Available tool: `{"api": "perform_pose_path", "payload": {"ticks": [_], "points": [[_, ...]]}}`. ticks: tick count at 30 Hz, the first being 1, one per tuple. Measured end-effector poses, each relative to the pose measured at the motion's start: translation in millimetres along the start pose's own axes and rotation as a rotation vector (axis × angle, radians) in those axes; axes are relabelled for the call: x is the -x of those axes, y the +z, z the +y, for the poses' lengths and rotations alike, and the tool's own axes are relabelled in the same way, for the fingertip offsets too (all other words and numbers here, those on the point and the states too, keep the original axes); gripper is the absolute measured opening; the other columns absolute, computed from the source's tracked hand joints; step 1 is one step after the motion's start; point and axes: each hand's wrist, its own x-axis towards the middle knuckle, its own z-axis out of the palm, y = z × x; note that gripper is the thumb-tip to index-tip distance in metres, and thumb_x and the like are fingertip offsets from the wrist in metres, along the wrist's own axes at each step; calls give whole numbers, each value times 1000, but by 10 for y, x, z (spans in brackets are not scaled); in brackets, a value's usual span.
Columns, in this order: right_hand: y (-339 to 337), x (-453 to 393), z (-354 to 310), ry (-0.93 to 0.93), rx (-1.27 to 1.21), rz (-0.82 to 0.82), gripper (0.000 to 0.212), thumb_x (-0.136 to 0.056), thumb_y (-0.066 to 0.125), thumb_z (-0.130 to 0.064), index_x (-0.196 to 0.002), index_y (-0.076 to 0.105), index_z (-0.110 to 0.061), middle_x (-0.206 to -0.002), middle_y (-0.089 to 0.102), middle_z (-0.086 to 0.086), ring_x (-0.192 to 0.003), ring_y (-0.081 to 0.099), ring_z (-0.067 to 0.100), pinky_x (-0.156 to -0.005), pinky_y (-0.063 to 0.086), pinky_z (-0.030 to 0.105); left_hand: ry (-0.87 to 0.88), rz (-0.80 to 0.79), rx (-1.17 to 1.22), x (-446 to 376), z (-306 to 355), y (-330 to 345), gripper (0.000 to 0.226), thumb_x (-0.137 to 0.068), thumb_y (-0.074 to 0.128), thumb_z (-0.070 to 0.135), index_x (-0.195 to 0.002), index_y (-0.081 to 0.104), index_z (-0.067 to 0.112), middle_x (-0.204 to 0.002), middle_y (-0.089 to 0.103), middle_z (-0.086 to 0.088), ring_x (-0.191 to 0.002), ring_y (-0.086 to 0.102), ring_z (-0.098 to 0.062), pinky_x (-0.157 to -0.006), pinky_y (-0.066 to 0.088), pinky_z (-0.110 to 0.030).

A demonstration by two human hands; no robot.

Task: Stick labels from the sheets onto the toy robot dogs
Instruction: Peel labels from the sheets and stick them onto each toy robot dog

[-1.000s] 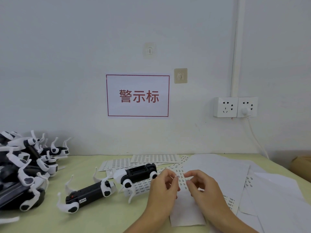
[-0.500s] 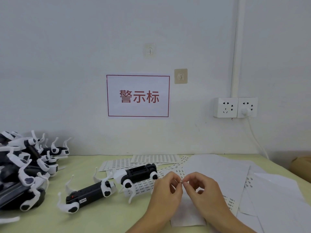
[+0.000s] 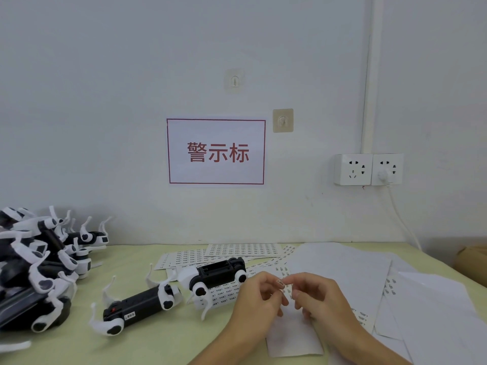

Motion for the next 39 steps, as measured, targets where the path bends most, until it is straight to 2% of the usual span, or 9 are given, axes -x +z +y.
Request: {"api": "perform_pose_path", "payload": {"ticks": [4,9,13,26,30,32,36,39], "points": [[2,4,-15,-7,-1,-16,43,-88,58,8,-90,78,-31,-69,63,0,-64,57,12,-53,42,23,-20,-16,29,6,22,-18,15,-90,52,-4,-98,61,4,-73,69,-5,-58,60,-15,-49,42,-26],[5,1,-21,3,-10,-10,45,-88,60,7,-91,78,-34,-69,63,0,-63,57,11,-53,42,20,-21,-6,61,4,25,-28,5,-94,57,4,-96,61,1,-73,70,-6,-60,61,-17,-50,42,-28],[14,1,-21,5,-4,-3,45,-87,61,6,-92,78,-35,-70,64,-1,-63,57,10,-54,42,19,-17,-2,65,-5,18,-25,9,-97,58,9,-95,61,1,-72,69,-5,-60,62,-16,-49,43,-28],[30,-6,19,3,59,62,38,-88,63,1,-85,77,-33,-68,66,2,-60,59,9,-54,43,16,-11,34,46,-14,1,-6,10,-98,57,11,-93,62,4,-68,67,-3,-57,60,-14,-47,42,-27],[31,-15,37,10,79,115,28,-89,64,-1,-87,75,-27,-68,67,3,-59,61,10,-54,44,16,7,26,-11,6,16,16,9,-96,57,8,-89,62,5,-68,65,-4,-56,58,-12,-48,41,-19],[39,-13,31,0,91,115,24,-89,66,-5,-86,75,-27,-68,68,2,-59,62,9,-55,44,15,32,17,-42,15,23,24,10,-95,59,8,-86,64,7,-67,65,-3,-58,59,-12,-51,43,-18],[52,-5,8,-44,135,101,20,-88,69,-8,-75,75,-22,-70,71,1,-59,61,8,-60,47,15,95,20,-119,14,14,30,11,-90,62,8,-81,68,7,-68,66,-1,-65,60,-11,-66,49,-29],[49,-2,15,-49,166,131,21,-87,70,-9,-71,74,-22,-70,71,1,-60,60,8,-63,49,18,96,30,-125,2,9,27,13,-90,63,8,-79,68,12,-69,66,1,-68,60,-10,-69,50,-28]]}}
